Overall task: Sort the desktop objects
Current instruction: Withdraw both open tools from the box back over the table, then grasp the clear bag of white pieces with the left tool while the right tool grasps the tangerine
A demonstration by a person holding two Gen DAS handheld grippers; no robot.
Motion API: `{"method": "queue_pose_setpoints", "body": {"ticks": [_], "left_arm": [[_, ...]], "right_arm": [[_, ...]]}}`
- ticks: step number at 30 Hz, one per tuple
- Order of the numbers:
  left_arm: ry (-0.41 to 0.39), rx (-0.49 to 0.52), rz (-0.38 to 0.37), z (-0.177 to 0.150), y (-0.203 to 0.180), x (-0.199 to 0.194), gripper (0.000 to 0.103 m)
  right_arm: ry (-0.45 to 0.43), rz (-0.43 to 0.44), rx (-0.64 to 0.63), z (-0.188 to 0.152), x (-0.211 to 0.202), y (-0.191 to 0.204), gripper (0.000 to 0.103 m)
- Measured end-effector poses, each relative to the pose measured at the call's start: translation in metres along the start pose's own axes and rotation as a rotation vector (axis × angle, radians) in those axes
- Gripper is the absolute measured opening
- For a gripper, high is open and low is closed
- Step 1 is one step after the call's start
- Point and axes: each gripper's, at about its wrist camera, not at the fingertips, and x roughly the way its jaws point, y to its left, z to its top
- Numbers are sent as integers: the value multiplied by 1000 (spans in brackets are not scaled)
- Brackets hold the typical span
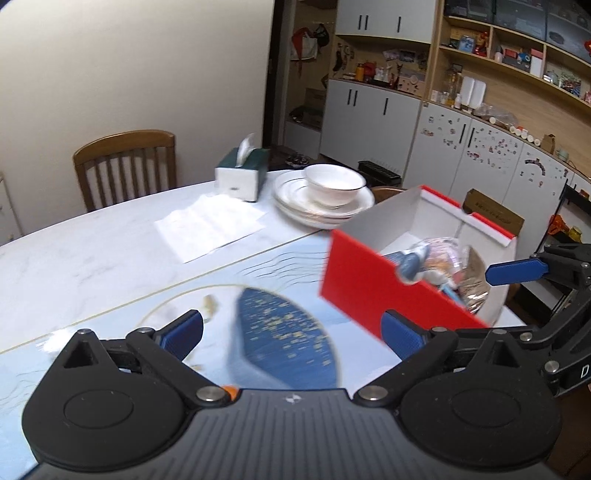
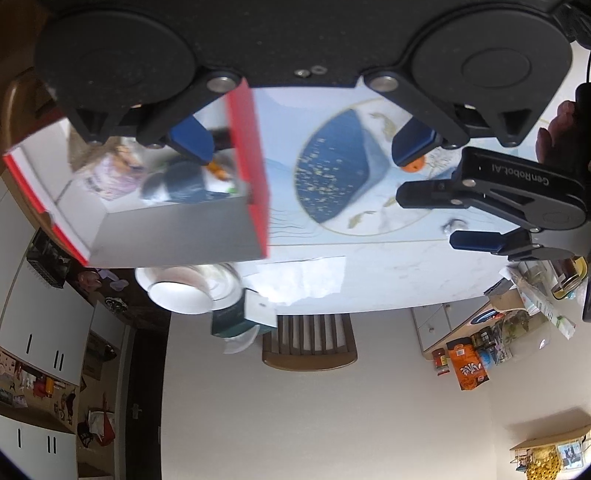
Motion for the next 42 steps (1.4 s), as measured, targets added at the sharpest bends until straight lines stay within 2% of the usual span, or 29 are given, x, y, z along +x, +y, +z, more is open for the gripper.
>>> {"method": "queue_pose_setpoints", "body": {"ticks": [9,13,19,29,42], "left_arm": [[13,-37,56,-18,64,-12,103],[24,-58,74,-26,87,-13,103],[22,-75,139,-34,119,-11,103],[70,-96,254,-47,176,15,103],[108,-95,266,-45,208,64,103]], "right_arm": [[18,13,-23,5,30,63,103],[36,12,-38,5,44,82,103],[77,31,-65,4,67,105,103],[159,29,-109,2,114,128,101],[236,10,-116,-1,152,130,94]]}}
